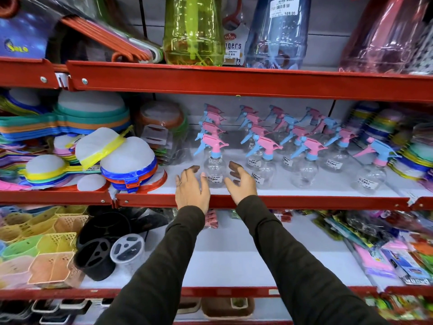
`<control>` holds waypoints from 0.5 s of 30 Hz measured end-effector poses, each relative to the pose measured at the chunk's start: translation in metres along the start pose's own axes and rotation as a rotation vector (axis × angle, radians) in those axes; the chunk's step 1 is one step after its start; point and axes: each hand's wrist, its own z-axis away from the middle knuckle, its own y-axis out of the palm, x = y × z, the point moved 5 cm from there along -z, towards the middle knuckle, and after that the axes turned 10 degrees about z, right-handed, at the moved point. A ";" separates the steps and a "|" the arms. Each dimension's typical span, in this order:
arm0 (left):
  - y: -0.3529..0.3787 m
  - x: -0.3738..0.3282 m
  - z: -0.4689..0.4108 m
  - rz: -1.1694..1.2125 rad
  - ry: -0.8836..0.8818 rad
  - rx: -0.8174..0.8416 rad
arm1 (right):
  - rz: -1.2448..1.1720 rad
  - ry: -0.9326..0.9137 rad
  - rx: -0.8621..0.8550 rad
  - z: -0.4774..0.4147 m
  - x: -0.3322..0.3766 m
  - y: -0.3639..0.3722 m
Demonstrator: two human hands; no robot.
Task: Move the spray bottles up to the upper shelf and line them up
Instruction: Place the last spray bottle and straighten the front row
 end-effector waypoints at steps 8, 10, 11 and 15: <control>0.034 -0.046 0.041 0.213 0.255 -0.037 | -0.117 -0.091 -0.449 0.030 -0.019 -0.063; 0.050 -0.062 0.045 0.285 0.298 0.045 | -0.131 -0.085 -0.517 0.033 -0.030 -0.082; 0.059 -0.070 0.044 0.310 0.290 0.087 | -0.143 -0.067 -0.528 0.032 -0.035 -0.091; 0.098 -0.089 0.035 0.295 0.098 0.257 | -0.167 0.103 -0.374 0.013 -0.052 -0.112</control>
